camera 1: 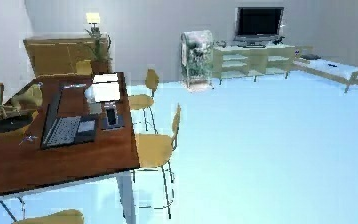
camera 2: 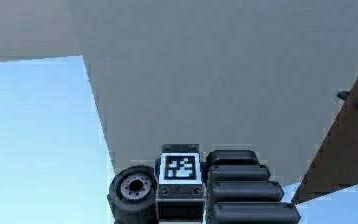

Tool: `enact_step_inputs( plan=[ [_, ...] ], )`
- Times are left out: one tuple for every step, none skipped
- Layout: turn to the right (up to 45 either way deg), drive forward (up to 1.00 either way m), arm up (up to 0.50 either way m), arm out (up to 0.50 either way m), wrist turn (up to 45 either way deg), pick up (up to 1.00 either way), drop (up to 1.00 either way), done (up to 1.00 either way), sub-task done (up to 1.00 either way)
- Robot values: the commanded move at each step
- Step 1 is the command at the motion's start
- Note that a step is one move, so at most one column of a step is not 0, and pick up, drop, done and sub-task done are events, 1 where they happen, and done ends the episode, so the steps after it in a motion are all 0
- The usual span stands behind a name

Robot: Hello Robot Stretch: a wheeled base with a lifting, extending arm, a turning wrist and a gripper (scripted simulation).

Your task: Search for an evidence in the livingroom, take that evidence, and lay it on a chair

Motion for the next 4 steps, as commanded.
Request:
enact_step_inputs(
  plan=[
    [15.0, 0.0, 0.0, 0.0, 0.0, 0.0, 0.0, 0.0, 0.0],
    [0.0, 0.1, 0.0, 0.0, 0.0, 0.0, 0.0, 0.0, 0.0],
    [45.0, 0.0, 0.0, 0.0, 0.0, 0.0, 0.0, 0.0, 0.0],
    [45.0, 0.0, 0.0, 0.0, 0.0, 0.0, 0.0, 0.0, 0.0]
  ],
)
